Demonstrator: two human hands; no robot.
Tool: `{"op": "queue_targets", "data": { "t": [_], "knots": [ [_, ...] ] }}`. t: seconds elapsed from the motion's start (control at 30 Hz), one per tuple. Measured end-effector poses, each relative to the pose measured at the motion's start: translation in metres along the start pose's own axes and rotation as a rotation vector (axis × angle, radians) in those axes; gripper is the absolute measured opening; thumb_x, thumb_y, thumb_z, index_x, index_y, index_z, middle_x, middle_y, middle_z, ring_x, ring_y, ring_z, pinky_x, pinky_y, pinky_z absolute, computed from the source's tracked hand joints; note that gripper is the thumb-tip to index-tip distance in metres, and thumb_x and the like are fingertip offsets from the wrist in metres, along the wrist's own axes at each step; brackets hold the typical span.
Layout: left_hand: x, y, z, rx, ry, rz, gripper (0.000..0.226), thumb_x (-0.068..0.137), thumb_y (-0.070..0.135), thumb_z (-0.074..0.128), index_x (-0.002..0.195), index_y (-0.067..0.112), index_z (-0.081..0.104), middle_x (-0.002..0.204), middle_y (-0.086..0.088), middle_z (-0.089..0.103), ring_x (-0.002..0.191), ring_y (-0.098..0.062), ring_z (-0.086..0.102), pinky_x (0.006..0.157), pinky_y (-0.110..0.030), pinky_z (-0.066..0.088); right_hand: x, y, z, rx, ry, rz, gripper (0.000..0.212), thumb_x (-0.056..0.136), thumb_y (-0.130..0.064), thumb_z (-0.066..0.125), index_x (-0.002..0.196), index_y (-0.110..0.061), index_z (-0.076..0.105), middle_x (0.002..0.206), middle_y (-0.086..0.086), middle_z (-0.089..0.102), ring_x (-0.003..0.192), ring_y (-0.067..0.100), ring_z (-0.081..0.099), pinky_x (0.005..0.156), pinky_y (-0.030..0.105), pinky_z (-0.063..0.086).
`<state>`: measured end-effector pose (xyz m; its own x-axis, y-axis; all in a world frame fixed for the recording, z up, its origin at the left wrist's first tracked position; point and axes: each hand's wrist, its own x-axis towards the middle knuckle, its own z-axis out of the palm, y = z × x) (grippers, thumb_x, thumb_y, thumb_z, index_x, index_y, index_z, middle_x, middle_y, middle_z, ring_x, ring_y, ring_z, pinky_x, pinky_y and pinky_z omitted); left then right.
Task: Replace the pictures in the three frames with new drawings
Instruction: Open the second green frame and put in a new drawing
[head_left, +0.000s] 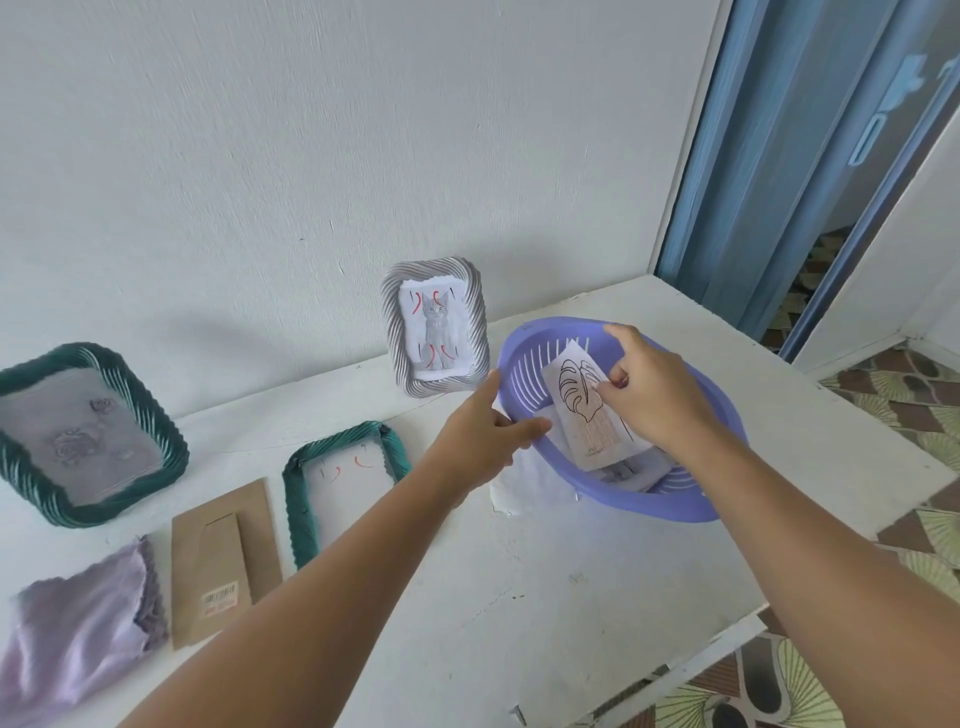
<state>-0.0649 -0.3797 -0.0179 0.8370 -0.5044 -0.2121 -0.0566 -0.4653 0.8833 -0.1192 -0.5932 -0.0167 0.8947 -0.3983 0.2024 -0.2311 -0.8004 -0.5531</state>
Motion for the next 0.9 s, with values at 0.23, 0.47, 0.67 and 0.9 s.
{"op": "queue_targets", "data": {
  "t": [0.23, 0.47, 0.67, 0.9],
  "knots": [
    [-0.007, 0.001, -0.008, 0.056, 0.300, 0.117, 0.076, 0.090, 0.063, 0.063, 0.154, 0.033, 0.034, 0.123, 0.014, 0.063, 0.110, -0.016, 0.061, 0.092, -0.032, 0.047, -0.013, -0.044, -0.009, 0.191, 0.208, -0.148, 0.071, 0.089, -0.017, 0.071, 0.151, -0.028, 0.038, 0.084, -0.015, 0.066, 0.079, 0.007, 0.062, 0.076, 0.036, 0.053],
    [-0.034, 0.029, -0.044, -0.347, 0.399, 0.171, 0.055, 0.095, 0.060, 0.057, 0.141, 0.030, 0.053, 0.100, 0.012, 0.076, 0.078, -0.008, 0.064, 0.075, -0.019, 0.045, -0.030, -0.107, 0.007, 0.212, 0.213, -0.344, 0.074, 0.090, -0.018, 0.073, 0.152, -0.031, 0.035, 0.087, -0.014, 0.066, 0.078, 0.011, 0.062, 0.072, 0.040, 0.054],
    [-0.046, 0.012, -0.078, -0.413, 0.492, 0.117, 0.049, 0.098, 0.031, 0.064, 0.144, 0.023, 0.048, 0.086, 0.011, 0.072, 0.063, 0.001, 0.059, 0.062, -0.011, 0.045, -0.037, -0.143, 0.036, 0.208, 0.152, -0.497, 0.077, 0.087, -0.030, 0.077, 0.152, -0.030, 0.036, 0.091, -0.014, 0.067, 0.082, 0.011, 0.063, 0.074, 0.037, 0.054],
    [-0.063, -0.036, -0.130, -0.445, 0.522, -0.008, 0.052, 0.095, 0.014, 0.060, 0.144, 0.028, 0.051, 0.075, 0.006, 0.055, 0.064, -0.012, 0.046, 0.070, -0.024, 0.041, -0.036, -0.151, 0.063, 0.494, -0.190, -0.295, 0.036, 0.099, -0.041, 0.060, 0.134, -0.049, 0.055, 0.127, -0.012, 0.050, 0.125, -0.001, 0.043, 0.113, 0.033, 0.035]
  ]
}}
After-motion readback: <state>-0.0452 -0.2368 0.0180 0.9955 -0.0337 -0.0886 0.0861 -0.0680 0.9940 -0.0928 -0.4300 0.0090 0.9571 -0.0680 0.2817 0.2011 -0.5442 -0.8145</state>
